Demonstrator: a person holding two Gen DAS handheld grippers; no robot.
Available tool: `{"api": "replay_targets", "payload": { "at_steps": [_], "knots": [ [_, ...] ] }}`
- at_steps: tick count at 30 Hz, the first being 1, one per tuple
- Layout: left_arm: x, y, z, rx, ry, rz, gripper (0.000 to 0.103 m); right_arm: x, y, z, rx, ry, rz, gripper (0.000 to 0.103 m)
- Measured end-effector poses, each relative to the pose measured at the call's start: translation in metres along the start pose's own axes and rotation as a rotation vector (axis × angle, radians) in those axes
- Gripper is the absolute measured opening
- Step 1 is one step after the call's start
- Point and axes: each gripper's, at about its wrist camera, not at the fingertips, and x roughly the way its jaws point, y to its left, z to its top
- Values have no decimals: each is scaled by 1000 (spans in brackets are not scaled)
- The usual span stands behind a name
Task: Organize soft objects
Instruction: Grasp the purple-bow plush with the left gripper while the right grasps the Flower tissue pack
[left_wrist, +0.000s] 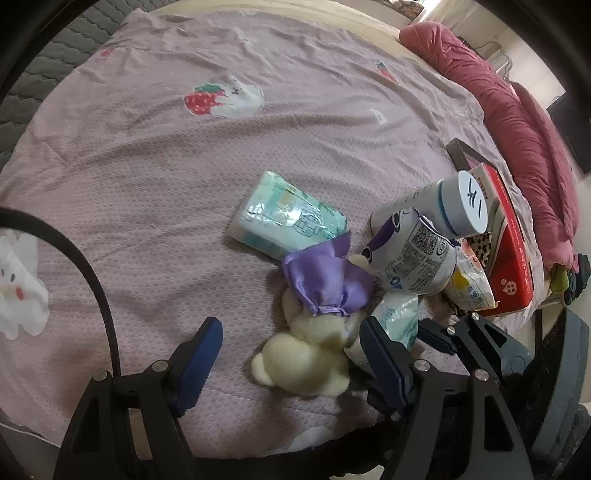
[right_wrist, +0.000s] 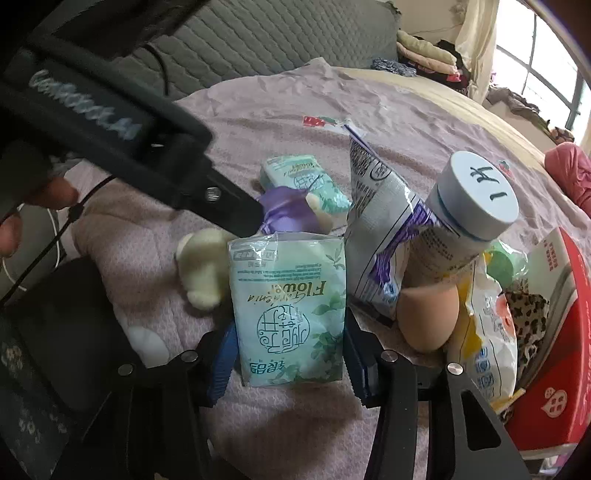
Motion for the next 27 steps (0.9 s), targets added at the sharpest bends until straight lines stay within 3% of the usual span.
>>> {"api": "replay_targets", "payload": {
  "at_steps": [11,20,27],
  "knots": [
    [35,-17,3,17,60,14,76,-28,-15,-15,47,9,-23,51],
    [44,-23,3,5,65,-10,47,-50,-26,-21,100,-16,-46,52],
    [29,-18,-2,-36,31,-51,43,-69,-25,-22,123,-56,-40,52]
  ]
}}
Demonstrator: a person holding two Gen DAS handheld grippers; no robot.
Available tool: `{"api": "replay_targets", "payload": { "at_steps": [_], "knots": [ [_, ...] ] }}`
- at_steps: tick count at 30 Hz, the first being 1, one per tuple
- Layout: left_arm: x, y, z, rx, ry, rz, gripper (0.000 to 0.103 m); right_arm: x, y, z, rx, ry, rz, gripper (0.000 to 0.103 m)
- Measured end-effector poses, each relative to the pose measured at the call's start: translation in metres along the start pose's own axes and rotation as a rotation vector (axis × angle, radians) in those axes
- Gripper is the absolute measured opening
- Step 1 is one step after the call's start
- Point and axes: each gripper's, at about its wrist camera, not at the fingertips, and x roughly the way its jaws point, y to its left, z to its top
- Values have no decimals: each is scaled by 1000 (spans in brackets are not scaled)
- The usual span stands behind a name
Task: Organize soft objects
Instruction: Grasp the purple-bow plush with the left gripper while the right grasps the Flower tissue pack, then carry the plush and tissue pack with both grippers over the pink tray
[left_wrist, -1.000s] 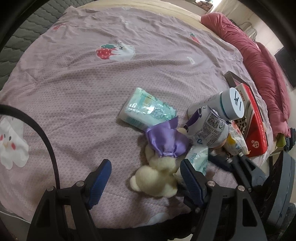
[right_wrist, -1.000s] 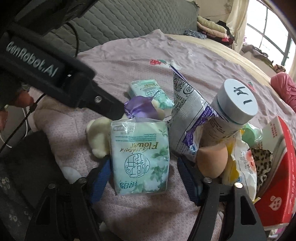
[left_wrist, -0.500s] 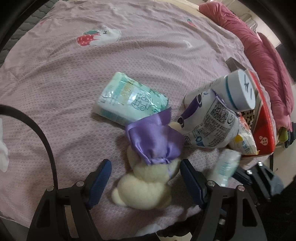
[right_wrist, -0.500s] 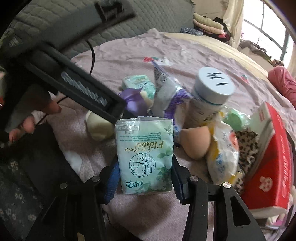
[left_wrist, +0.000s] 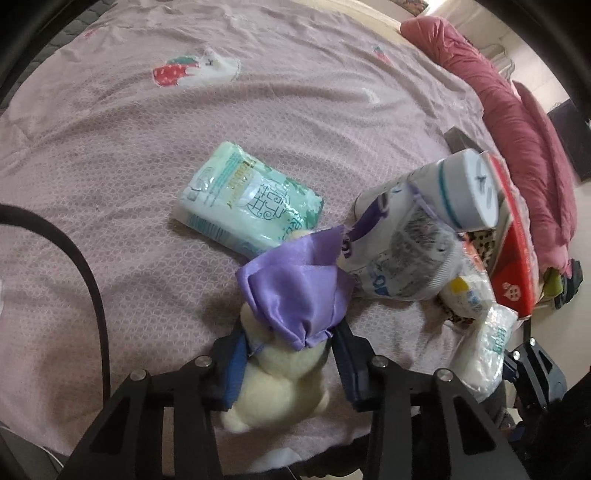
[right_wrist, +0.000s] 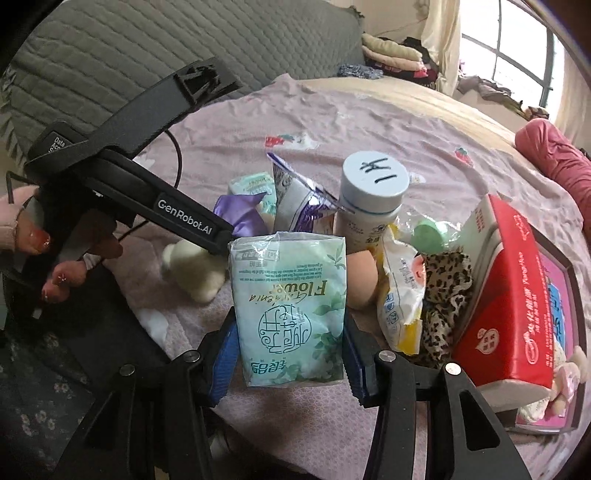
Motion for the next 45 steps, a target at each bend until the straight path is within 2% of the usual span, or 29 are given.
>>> {"api": "replay_targets", "payload": {
  "at_steps": [11,20,29,33,45],
  "knots": [
    [-56,-17,-13,49,-89,6,43,-37,-9,14,68,-97,-29,52],
    [-93,-57,-19,139,-171,17,43,-75,-35,15,145,-163,-90,52],
    [-110,-113,-22,236,-209,5,43,-110,-77,4,276,-228,-180,51],
    [-114,-134,-24,272,-215,8,43,-122,-95,-3,337,-252,-192,51],
    [-114,-194,-27,363,-219,-3,43,-162,-138,-17,422,-315,-251,51]
  ]
}}
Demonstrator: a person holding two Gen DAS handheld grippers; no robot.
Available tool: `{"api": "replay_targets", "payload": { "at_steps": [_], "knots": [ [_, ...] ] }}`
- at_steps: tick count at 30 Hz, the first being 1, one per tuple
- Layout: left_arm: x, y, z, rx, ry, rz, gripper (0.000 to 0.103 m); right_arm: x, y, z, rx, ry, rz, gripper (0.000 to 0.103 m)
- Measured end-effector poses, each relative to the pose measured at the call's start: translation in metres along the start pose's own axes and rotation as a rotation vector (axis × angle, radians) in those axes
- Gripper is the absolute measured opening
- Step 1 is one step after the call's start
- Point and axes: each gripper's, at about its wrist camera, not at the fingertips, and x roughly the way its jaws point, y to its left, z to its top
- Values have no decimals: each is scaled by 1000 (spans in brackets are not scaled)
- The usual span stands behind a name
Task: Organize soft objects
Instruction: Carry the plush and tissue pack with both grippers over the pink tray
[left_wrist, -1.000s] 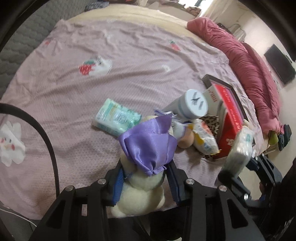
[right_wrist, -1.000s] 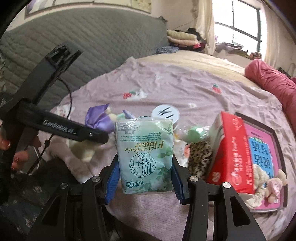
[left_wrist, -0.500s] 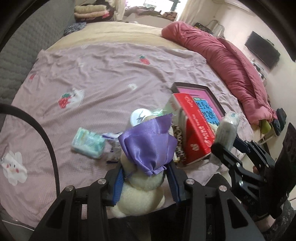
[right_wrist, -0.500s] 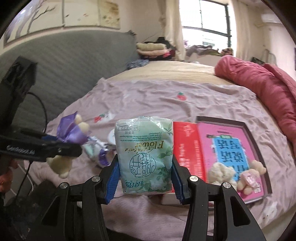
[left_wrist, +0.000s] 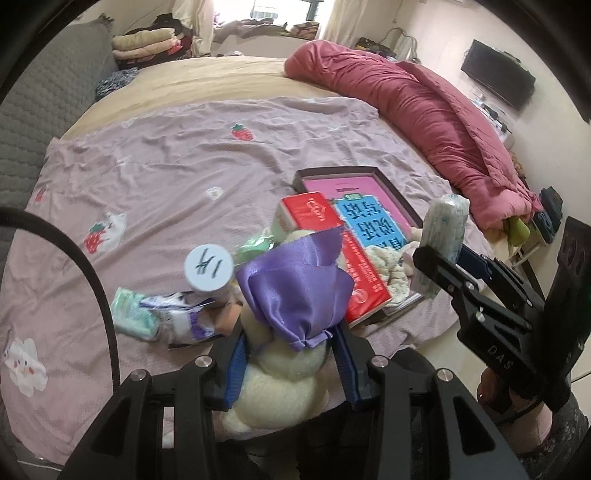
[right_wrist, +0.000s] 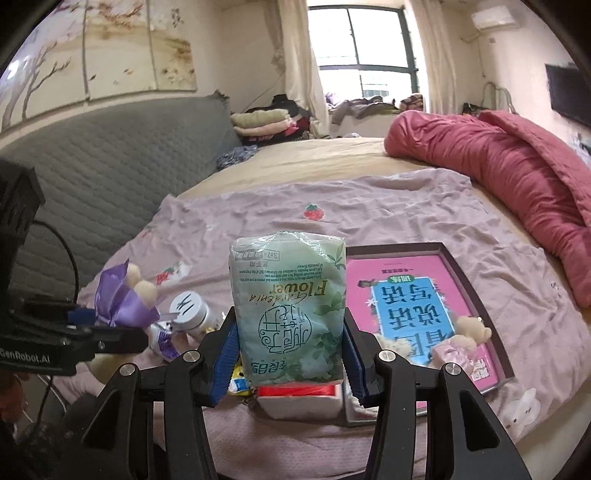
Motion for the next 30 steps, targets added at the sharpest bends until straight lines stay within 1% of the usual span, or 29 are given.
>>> {"api": "replay_targets", "payload": {
  "at_steps": [2,7,17,22,27,30],
  "knots": [
    [1,-8,3,11,-2,-5,43,-3,-8,3,0,-8,-20,51],
    [4,-26,14,48,-3,-17,43,-15,-36,10,56,-35,-75,51],
    [7,-69,36,145,-16,-50,43,-35,-74,23,78,-75,-162,51],
    [10,-83,50,170,-18,-65,43,-50,-96,32,98,-96,-213,51],
    [15,-98,66,187,-25,-77,43,-67,-127,38,134,-115,-273,51],
    [24,-106,74,197,-10,-83,43,-73,-141,39,149,-116,-301,51]
  ]
}}
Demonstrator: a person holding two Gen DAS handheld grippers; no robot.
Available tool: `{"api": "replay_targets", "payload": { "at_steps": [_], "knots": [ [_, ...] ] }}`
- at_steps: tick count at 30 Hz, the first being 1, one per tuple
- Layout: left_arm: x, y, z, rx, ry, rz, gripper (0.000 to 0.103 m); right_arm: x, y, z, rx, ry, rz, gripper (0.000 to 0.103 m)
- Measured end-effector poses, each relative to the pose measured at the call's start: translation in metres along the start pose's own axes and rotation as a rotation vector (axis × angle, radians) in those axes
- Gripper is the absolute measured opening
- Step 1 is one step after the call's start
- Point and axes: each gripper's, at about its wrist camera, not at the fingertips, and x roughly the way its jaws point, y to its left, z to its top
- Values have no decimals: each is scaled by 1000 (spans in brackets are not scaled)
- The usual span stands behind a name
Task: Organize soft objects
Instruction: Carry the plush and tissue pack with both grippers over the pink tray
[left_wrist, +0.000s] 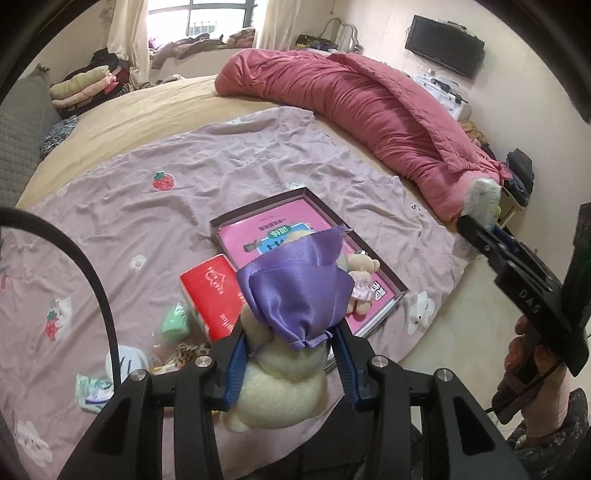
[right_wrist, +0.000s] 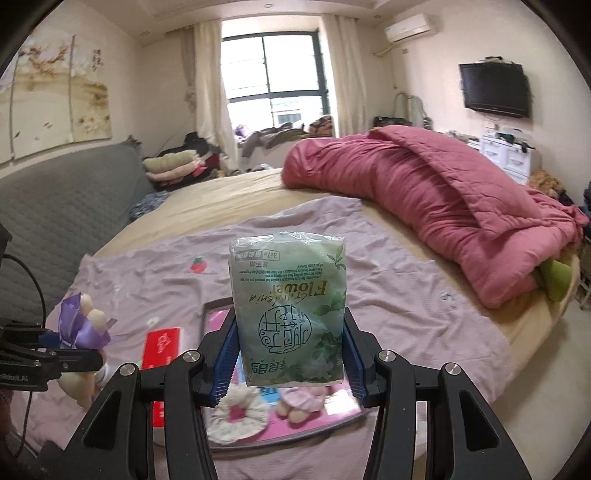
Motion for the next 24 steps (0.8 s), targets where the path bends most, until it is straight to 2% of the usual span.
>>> {"api": "replay_targets", "payload": {
  "at_steps": [7,12,21,24],
  "knots": [
    [39,-23,14,29,56,-28,43,6,-16,-2,-6,10,-22,51],
    [79,-42,18,49,133,-48,43,26,-23,-12,-17,62,-32,52],
    [145,-73,14,146,266,-1,43,66,-35,-37,-1,149,-23,52],
    [161,-73,12,142,303,-1,43,82,-35,-49,-3,190,-12,52]
  ]
}}
